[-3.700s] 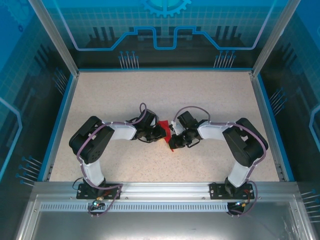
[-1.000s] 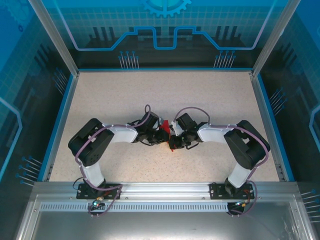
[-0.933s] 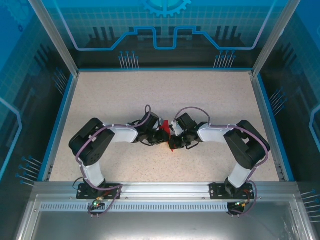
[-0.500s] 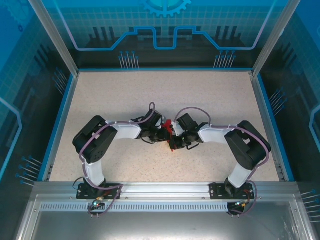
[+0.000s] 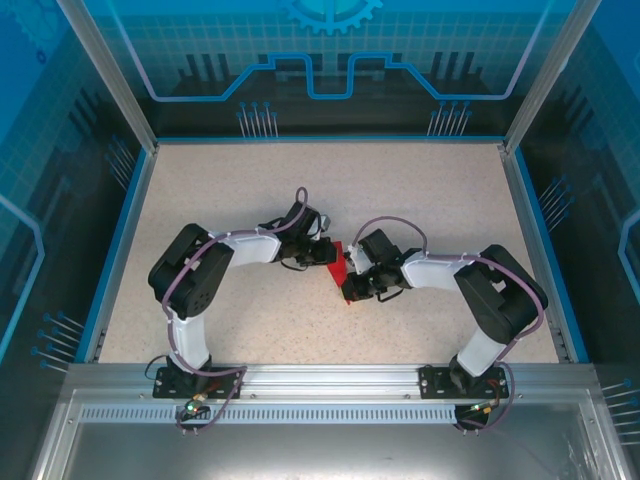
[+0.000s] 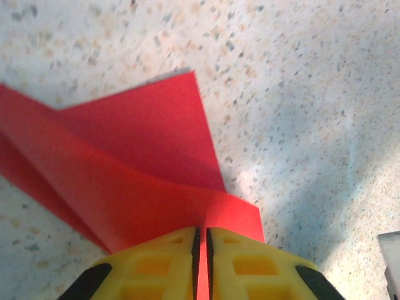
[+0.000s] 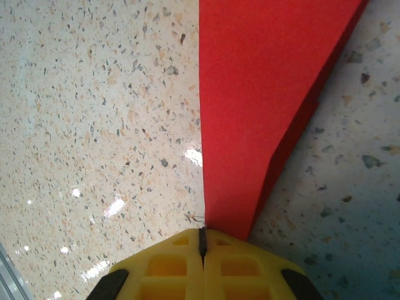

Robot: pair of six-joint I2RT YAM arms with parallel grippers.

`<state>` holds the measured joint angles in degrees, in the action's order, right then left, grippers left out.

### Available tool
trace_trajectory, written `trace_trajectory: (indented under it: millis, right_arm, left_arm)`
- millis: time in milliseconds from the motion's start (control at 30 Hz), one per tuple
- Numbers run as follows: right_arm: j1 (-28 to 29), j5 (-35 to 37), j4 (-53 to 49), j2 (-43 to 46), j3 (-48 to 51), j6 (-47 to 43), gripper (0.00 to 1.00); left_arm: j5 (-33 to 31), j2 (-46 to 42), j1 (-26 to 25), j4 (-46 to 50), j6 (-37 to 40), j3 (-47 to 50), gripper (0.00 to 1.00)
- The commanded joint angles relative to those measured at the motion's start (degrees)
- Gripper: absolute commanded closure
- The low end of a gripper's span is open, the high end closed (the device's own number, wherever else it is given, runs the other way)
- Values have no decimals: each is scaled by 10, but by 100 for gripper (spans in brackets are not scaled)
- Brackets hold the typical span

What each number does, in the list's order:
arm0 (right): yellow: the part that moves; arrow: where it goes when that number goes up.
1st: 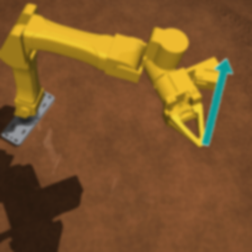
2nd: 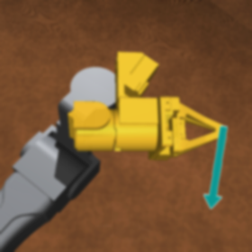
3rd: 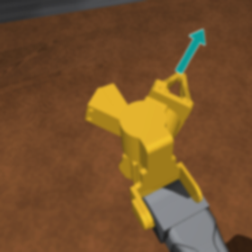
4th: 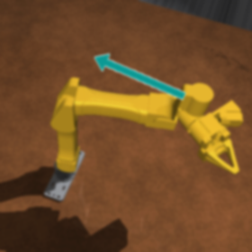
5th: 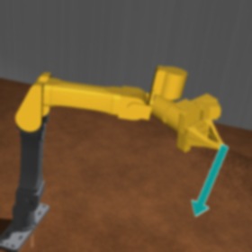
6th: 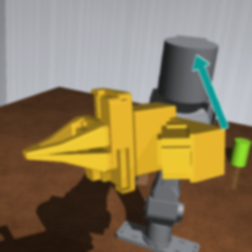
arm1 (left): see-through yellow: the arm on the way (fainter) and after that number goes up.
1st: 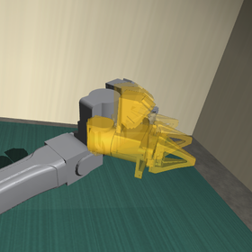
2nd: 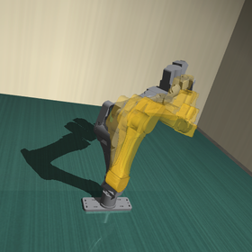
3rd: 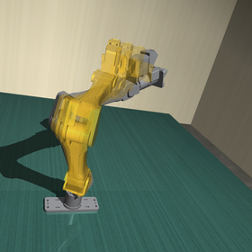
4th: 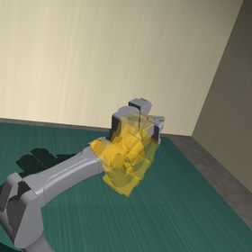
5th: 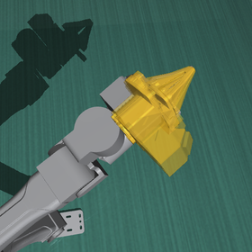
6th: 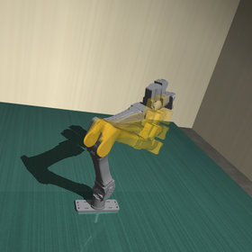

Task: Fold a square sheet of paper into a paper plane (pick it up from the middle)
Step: Fold the wing for the fifth time at the center of the table.

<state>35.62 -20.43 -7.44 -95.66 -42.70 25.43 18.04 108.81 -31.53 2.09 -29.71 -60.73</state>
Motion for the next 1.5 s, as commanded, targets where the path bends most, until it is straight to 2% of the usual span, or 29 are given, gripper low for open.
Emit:
trace_trajectory:
  millis: [0, 500, 967, 1467]
  right_arm:
    - [-2, 30, -107, -23, 32, -8, 97]
    - [-3, 26, -110, -27, 30, -7, 97]
    - [-4, 17, -118, -27, 36, -2, 97]
    - [-4, 27, -124, -26, 39, 0, 97]
  left_arm:
    - [12, -3, 5, 12, 42, -14, 86]
    - [21, 25, 25, -15, 71, -17, 86]
    - [-12, 75, 36, -10, 77, -52, 86]
    - [-64, 103, 100, 16, 68, -99, 86]
